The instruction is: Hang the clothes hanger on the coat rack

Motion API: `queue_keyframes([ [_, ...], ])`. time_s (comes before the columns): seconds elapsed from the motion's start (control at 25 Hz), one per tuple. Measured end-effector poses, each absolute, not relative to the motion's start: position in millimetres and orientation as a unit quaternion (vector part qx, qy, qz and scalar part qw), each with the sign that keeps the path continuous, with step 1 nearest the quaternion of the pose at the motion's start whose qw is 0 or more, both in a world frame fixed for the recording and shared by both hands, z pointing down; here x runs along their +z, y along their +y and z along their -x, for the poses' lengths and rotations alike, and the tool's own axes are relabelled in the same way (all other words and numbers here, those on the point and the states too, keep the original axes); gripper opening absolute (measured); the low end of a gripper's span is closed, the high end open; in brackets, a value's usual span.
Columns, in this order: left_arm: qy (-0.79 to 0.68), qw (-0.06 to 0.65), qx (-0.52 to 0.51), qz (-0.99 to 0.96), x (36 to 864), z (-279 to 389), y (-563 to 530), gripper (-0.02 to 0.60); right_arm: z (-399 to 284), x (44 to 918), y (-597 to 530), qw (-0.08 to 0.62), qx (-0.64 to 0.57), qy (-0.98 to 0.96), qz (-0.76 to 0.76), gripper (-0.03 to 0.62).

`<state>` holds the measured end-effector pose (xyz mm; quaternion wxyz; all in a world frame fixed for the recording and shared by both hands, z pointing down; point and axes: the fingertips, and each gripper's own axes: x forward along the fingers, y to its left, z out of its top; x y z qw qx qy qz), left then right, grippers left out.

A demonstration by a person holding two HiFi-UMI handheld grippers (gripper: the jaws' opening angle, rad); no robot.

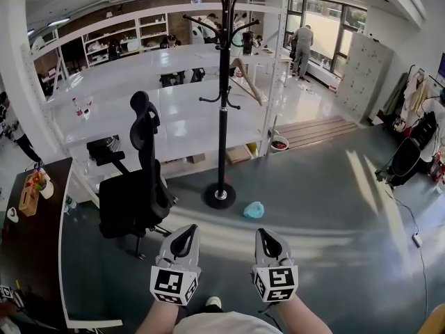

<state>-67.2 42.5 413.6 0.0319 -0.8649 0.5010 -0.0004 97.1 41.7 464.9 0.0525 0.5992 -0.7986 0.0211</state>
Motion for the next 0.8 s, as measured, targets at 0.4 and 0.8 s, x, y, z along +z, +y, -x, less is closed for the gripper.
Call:
queue_keyframes([
  [0.4,0.501,0.029,-0.005,0.865,417,65,53,0.000,-101,465,51,0.049,0.023,-0.797,-0.601,0.025],
  [0.8,0.502,0.027,-0.008,0.864,419,69,52,0.000,-100,464,49,0.050,0.022,-0.797,-0.601,0.025],
])
